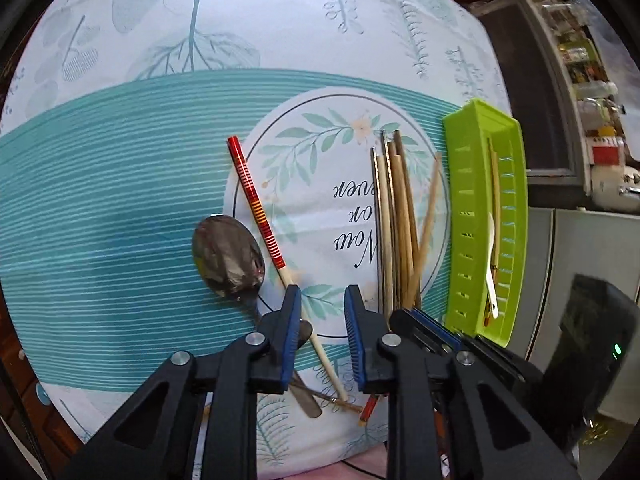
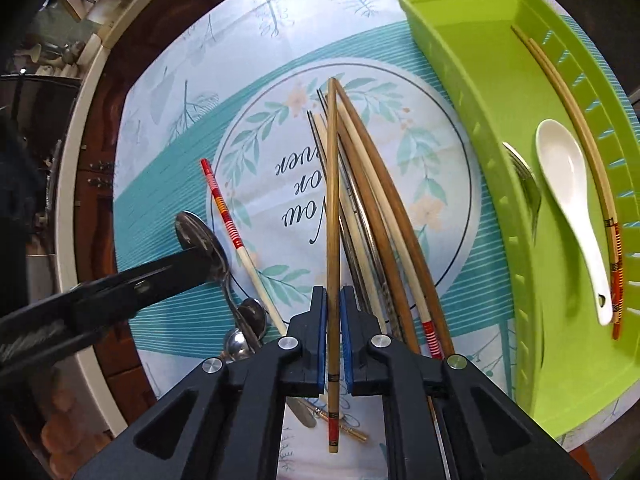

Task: Organize utensils
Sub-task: 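Grasp a wooden chopstick with the right gripper while the left grasps a red-striped chopstick, then carry both chopsticks into the green tray and open both grippers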

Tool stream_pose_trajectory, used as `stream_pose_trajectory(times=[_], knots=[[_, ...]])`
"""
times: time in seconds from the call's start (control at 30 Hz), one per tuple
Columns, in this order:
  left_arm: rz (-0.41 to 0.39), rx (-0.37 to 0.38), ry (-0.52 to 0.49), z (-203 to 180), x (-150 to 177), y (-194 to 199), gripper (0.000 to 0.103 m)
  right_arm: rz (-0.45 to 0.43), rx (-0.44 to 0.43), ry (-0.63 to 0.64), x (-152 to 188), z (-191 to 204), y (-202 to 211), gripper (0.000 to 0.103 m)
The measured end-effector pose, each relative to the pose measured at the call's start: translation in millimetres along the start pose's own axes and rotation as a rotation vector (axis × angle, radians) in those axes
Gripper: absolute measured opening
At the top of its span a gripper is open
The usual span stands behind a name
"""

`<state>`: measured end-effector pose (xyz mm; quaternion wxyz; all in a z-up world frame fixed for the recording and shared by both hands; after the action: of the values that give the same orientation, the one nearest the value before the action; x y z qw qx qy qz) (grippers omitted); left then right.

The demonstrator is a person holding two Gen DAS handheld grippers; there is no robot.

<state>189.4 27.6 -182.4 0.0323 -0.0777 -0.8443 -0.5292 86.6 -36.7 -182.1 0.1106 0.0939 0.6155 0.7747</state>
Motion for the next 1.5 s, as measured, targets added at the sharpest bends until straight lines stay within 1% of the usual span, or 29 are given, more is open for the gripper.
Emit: stream_pose_trajectory(times=[0.07, 0.17, 0.37, 0.57, 0.73, 0.8, 0.97, 1.03, 1.07, 1.17, 1.27, 1.33, 1.5], knots=[[0.014, -0.014, 0.030, 0, -2, -10, 0.015, -0.003, -0.017, 0.000, 0, -4, 6, 0.006], [0.020, -0.050, 0.058, 1, -4, -20, 0.014, -0.005, -0.037, 0.002, 7, -15, 18, 0.006], [0.014, -0.163, 0.086, -1, -5, -35, 0.013, 0.007, -0.062, 0.011, 16, -36, 32, 0.006], [0.015, -0.215, 0.138, 1, -2, -47, 0.013, 0.011, -0.076, 0.028, 16, -47, 39, 0.006], [-0.031, -0.262, 0.167, -8, 3, -51, 0.013, 0.005, -0.081, 0.049, 17, -52, 46, 0.006], [-0.057, -0.293, 0.174, -13, 7, -52, 0.013, 0.005, -0.084, 0.059, 18, -55, 50, 0.006], [-0.143, -0.362, 0.207, -23, 24, -55, 0.013, -0.001, -0.092, 0.077, 20, -64, 58, 0.006], [-0.173, -0.364, 0.223, -27, 31, -54, 0.008, -0.005, -0.093, 0.082, 21, -68, 61, 0.006], [-0.190, -0.357, 0.222, -29, 34, -55, 0.004, -0.006, -0.097, 0.086, 21, -71, 63, 0.006], [-0.219, -0.332, 0.245, -31, 41, -55, 0.003, -0.006, -0.117, 0.093, 22, -79, 69, 0.006], [-0.209, -0.275, 0.268, -32, 46, -56, 0.003, -0.010, -0.145, 0.094, 23, -88, 76, 0.006], [-0.208, -0.260, 0.276, -34, 50, -54, 0.003, -0.013, -0.159, 0.092, 23, -93, 80, 0.006], [-0.204, -0.231, 0.225, -58, 64, -33, 0.003, -0.028, -0.187, 0.090, 19, -112, 96, 0.006]])
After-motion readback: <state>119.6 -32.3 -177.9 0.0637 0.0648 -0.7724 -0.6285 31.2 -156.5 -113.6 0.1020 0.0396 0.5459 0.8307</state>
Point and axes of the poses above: each gripper's, at about its wrist camera, not at the fingertips, and y roughly against the way its jaws point, z to its left, x to its underside, the point moved 2 cm from there along -y, roughly the way its jaws point, and after that the axes turned 5 degrees about x, right-handed, at the moved point
